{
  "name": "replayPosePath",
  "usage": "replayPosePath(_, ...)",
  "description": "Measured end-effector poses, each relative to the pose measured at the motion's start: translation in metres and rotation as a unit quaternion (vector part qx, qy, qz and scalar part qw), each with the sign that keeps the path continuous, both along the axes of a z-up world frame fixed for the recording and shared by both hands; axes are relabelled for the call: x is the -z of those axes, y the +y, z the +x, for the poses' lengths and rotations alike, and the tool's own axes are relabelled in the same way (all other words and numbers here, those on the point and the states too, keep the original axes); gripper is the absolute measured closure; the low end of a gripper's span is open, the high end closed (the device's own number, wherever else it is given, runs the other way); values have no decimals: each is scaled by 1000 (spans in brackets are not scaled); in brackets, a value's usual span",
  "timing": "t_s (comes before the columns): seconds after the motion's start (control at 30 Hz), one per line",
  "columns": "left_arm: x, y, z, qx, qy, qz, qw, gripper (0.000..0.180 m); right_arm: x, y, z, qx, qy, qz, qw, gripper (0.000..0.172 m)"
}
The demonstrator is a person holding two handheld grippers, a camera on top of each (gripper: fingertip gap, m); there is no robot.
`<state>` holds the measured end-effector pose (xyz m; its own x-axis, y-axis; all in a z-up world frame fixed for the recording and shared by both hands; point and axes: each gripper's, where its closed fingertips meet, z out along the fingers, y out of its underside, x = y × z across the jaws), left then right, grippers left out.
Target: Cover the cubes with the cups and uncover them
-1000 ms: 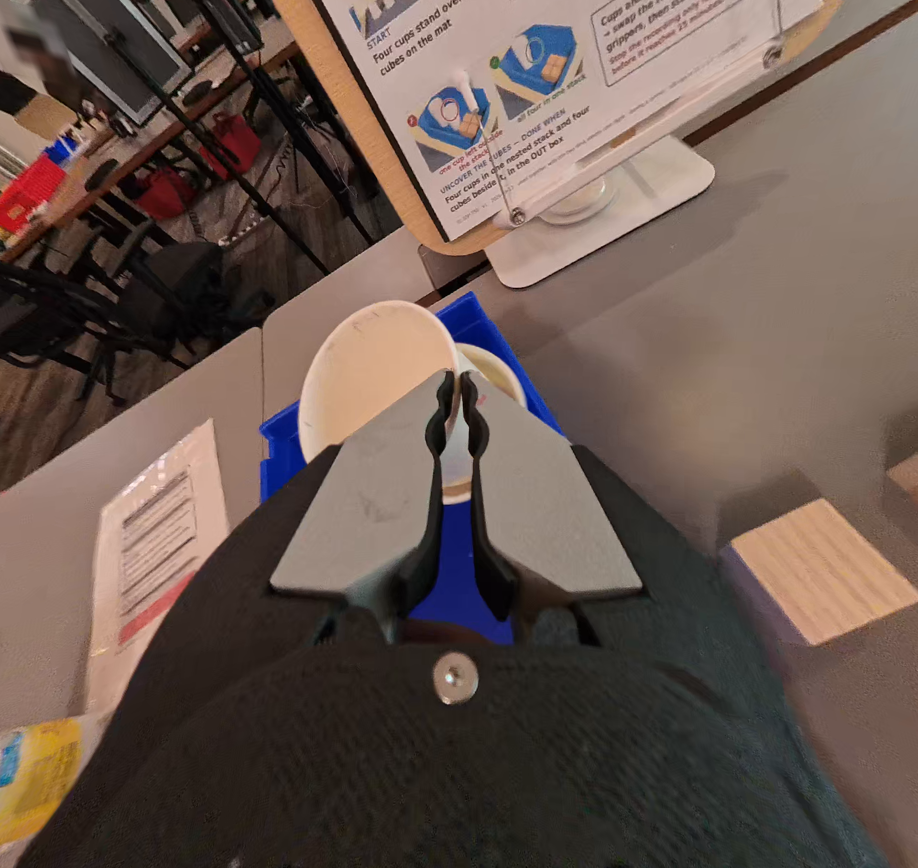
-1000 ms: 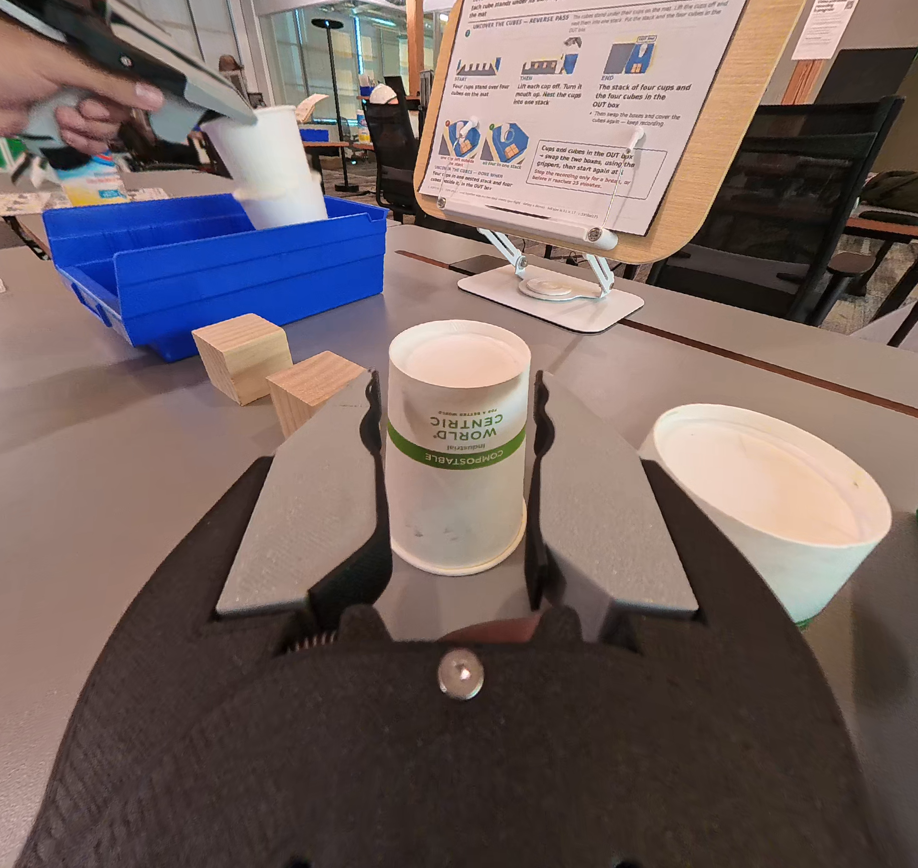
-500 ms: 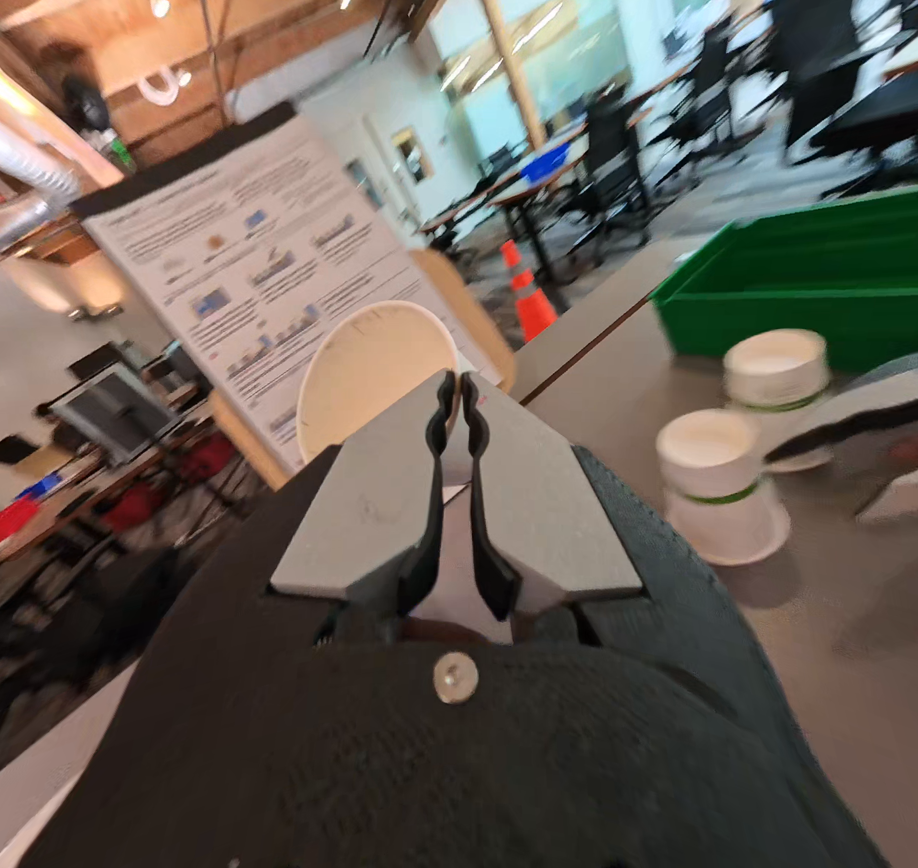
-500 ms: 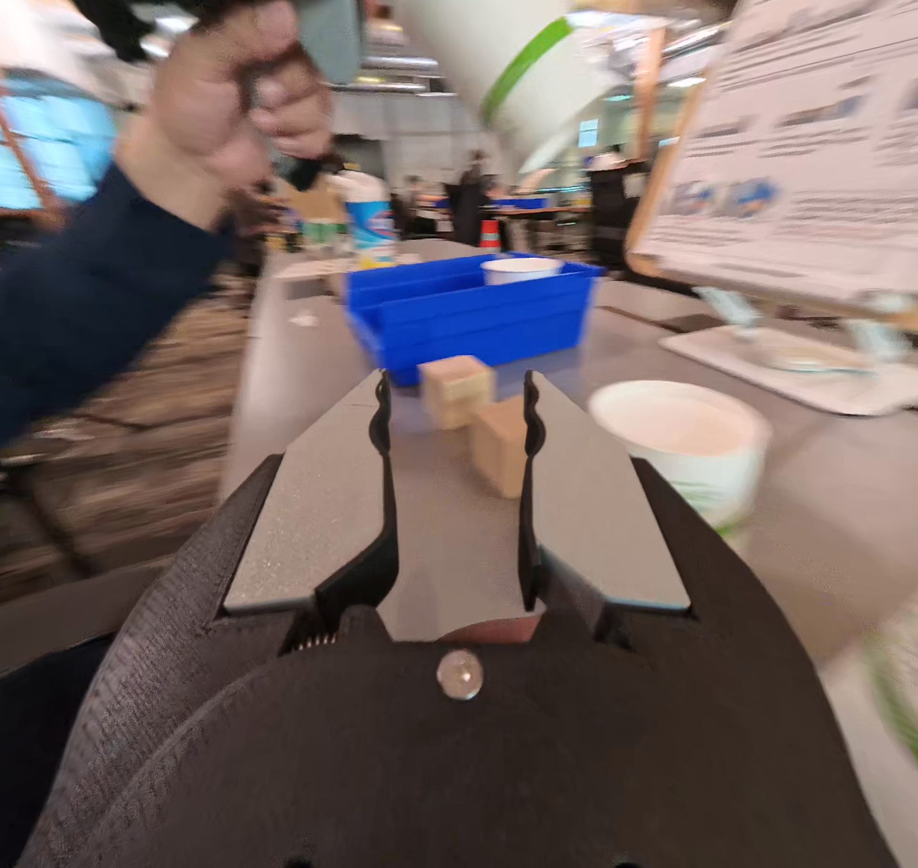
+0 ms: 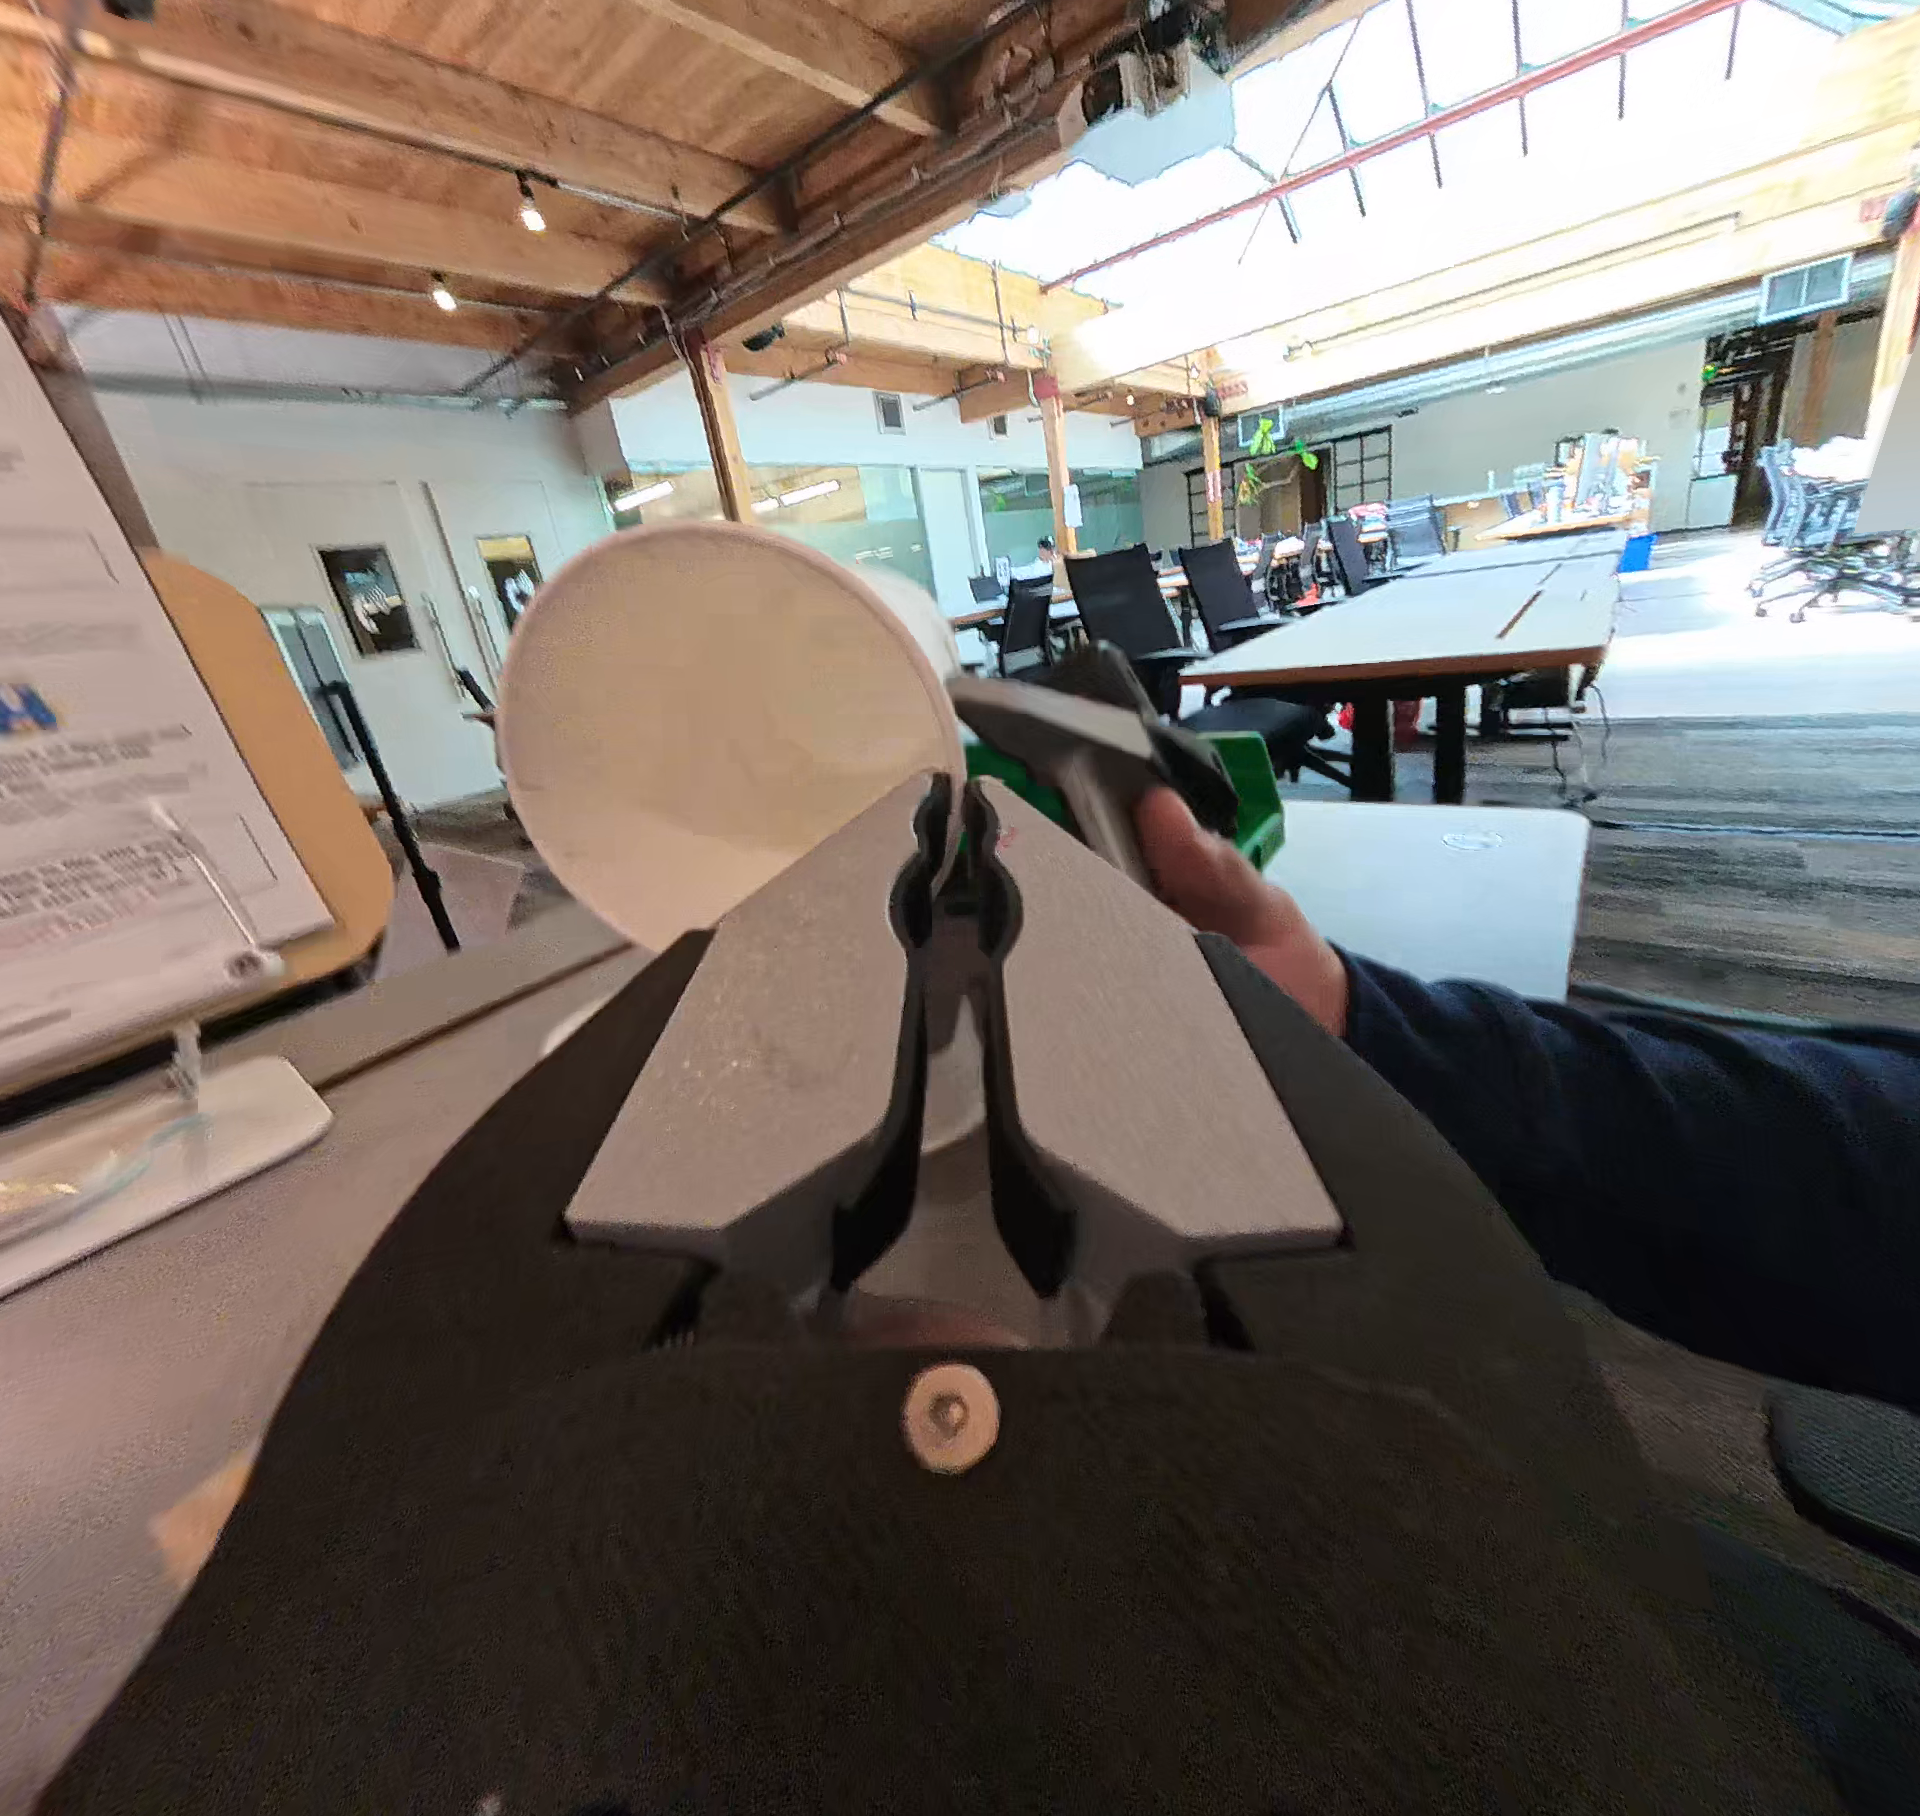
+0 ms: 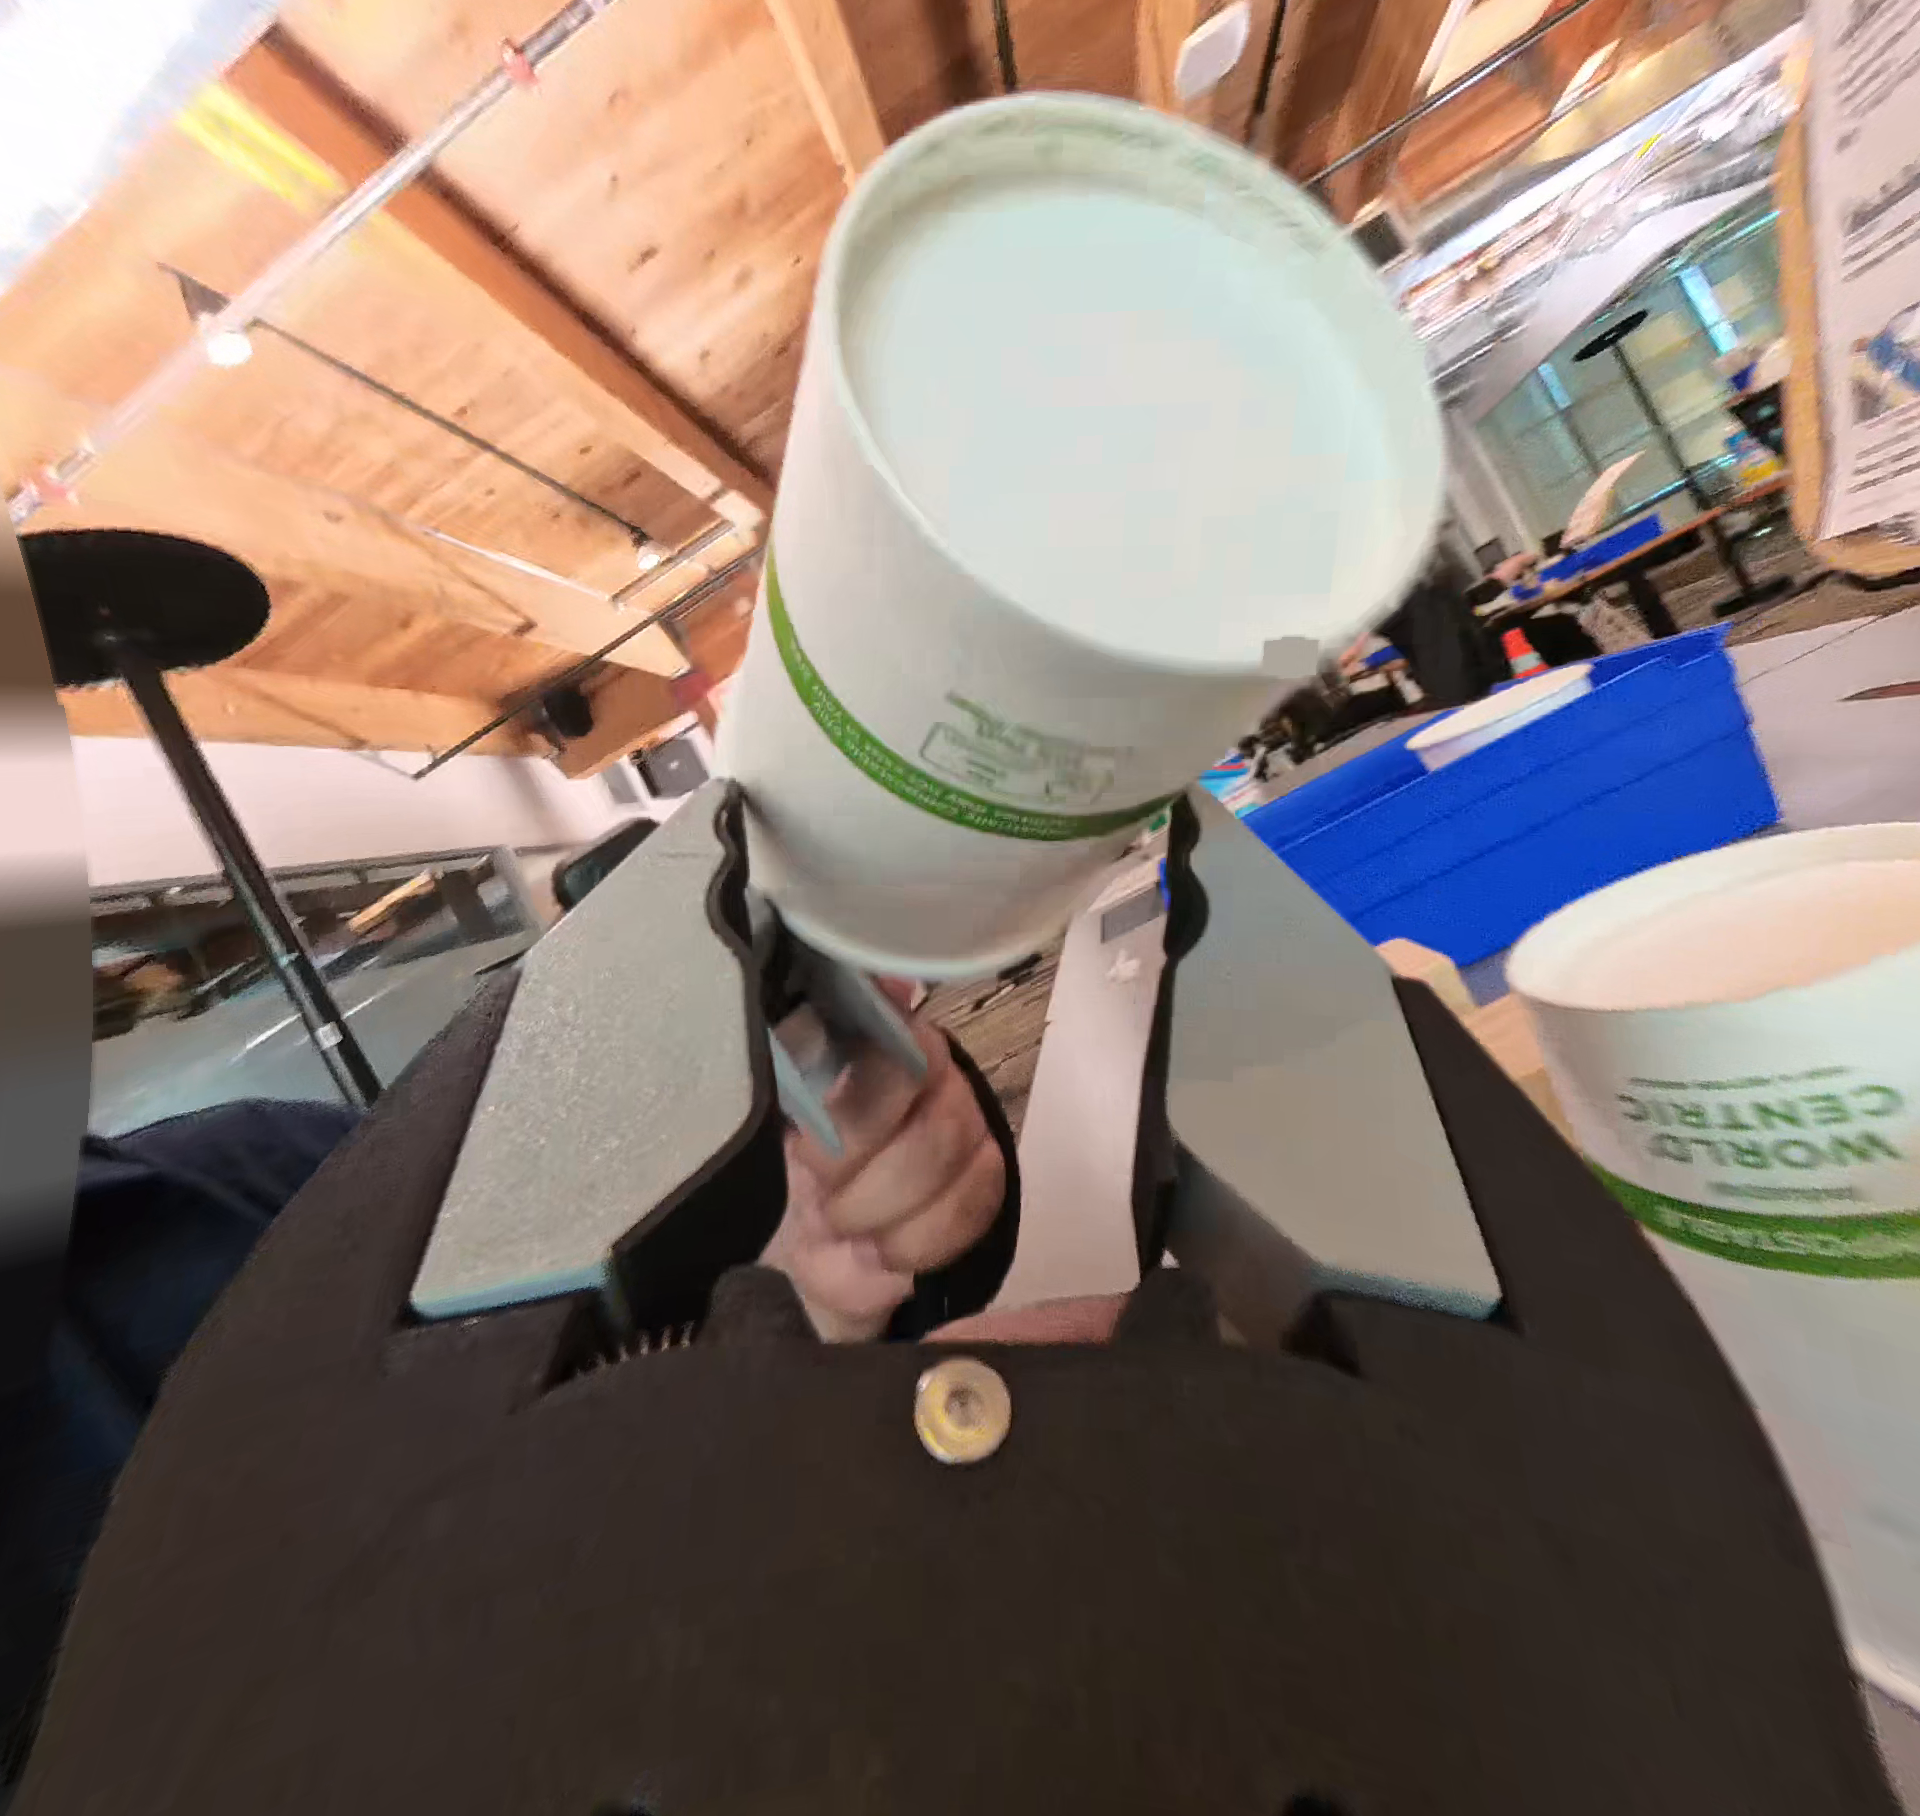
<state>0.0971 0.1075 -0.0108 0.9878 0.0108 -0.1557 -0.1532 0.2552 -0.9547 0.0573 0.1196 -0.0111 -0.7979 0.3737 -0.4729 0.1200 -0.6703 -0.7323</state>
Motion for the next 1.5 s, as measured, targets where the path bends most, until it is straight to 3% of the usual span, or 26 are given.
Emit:
replayPosePath(0.23, 58, 11, -1, 35, -7, -116, 993, 178, 4, 13, -9, 39, -17, -5, 999, 87)
replayPosePath(0.47, 91, -2, -19, 21, -6, -179, 984, 180, 31, 5, -25, 77, -60, 90, 991, 88)
replayPosePath(0.57, 106, -15, -33, -3, 0, -207, 978, 149, 39, 10, -31, 113, -73, 117, 984, 88)
replayPosePath(0.63, 104, -24, -45, -23, -1, -207, 978, 135, 43, 8, -33, 120, -80, 133, 981, 88)
replayPosePath(0.87, 81, -39, -70, -82, 59, -193, 976, 120, 61, -12, -36, 118, -85, 222, 964, 88)
replayPosePath(0.93, 77, -41, -66, -56, 62, -193, 978, 119, 65, -16, -36, 115, -84, 239, 961, 88)
replayPosePath(1.13, 50, -45, -62, 24, -39, -171, 984, 117, 81, -31, -37, 124, -73, 327, 934, 88)
replayPosePath(1.27, 46, -35, -60, 4, -12, -200, 980, 111, 91, -42, -37, 142, -45, 401, 904, 88)
replayPosePath(1.5, 59, -13, -44, 38, -13, -258, 965, 105, 95, -49, -34, 130, -38, 416, 899, 89)
